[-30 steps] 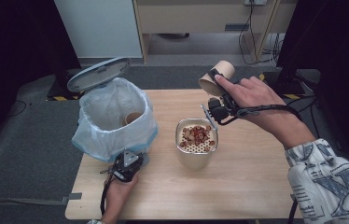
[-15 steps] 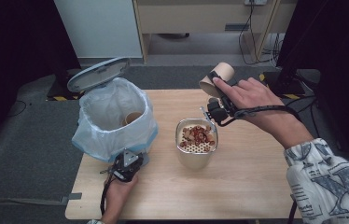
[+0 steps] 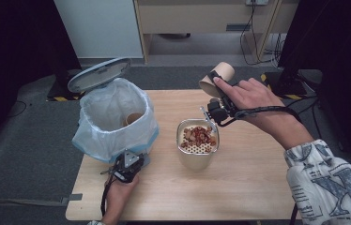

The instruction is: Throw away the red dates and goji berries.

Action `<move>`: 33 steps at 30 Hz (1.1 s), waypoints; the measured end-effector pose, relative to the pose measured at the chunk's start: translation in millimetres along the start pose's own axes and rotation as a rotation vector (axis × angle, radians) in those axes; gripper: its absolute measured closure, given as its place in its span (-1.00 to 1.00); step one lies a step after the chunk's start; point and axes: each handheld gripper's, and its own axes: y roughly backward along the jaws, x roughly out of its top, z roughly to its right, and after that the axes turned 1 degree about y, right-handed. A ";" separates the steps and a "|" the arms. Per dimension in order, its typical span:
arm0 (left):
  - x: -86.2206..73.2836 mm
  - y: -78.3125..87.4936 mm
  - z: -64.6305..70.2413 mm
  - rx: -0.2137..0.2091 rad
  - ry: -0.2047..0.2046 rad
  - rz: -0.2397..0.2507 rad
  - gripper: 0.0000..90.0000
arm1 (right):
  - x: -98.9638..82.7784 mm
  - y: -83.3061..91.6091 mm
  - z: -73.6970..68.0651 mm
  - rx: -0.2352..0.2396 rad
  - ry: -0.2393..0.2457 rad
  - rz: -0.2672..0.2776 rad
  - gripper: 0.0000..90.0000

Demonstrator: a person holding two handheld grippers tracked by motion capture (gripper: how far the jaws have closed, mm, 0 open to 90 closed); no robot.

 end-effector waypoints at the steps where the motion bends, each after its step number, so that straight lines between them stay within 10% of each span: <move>1: 0.0 0.0 0.0 0.000 0.000 0.000 0.99 | 2.3 -0.5 -3.0 0.004 0.026 0.001 -0.23; 4: 0.0 0.0 0.0 0.000 0.000 0.000 0.99 | 13.8 -2.7 -18.0 0.038 0.136 0.024 -0.22; 11: -0.1 0.0 -0.1 -0.002 0.002 0.001 0.99 | 24.0 -4.6 -31.0 0.051 0.204 0.035 -0.22; 33: -0.1 0.1 -0.1 -0.002 0.002 0.000 0.99 | 5.0 -11.8 -29.4 0.107 -0.056 0.018 -0.24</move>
